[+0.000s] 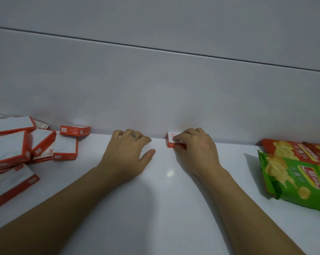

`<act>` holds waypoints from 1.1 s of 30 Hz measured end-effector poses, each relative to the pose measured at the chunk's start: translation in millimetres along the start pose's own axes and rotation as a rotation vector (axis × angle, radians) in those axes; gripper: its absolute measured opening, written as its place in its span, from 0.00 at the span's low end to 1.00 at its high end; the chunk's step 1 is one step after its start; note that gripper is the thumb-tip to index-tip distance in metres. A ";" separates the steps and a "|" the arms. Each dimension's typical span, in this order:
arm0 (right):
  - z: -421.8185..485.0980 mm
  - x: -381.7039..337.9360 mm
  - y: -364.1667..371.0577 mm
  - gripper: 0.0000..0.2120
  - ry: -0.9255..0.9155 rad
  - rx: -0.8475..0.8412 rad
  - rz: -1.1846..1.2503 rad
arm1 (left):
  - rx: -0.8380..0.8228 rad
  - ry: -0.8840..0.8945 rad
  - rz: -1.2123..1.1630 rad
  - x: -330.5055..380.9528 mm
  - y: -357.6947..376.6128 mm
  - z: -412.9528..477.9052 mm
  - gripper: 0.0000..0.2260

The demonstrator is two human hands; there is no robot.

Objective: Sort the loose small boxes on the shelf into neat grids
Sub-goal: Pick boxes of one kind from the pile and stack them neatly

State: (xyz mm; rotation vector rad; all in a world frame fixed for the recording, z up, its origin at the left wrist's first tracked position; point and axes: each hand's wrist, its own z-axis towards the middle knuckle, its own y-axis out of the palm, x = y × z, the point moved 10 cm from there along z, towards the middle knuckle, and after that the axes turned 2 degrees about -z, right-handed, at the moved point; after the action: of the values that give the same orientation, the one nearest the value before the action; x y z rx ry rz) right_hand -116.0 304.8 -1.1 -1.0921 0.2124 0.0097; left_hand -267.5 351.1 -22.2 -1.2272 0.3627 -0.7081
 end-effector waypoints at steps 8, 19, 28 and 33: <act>1.8 -15.3 -5.0 0.11 0.020 -0.044 -0.060 | -0.009 -0.053 -0.043 -5.6 -16.0 -4.8 0.19; 18.5 -131.6 -6.1 0.26 -0.258 -0.273 0.044 | 0.098 -0.221 0.053 -76.6 -93.1 -62.5 0.18; 33.3 -242.2 29.1 0.25 -0.427 -0.343 0.076 | 0.106 -0.436 0.169 -135.7 -132.2 -136.1 0.21; 41.1 -261.8 50.3 0.18 -0.485 -0.340 -0.077 | 0.137 -0.491 0.111 -144.4 -134.8 -151.7 0.20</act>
State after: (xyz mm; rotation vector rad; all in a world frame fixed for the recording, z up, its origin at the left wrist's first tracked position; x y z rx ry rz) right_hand -371.4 389.6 18.9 -1.4003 -0.2771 0.2472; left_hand -506.0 315.1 39.9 -1.1954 -0.0250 -0.3127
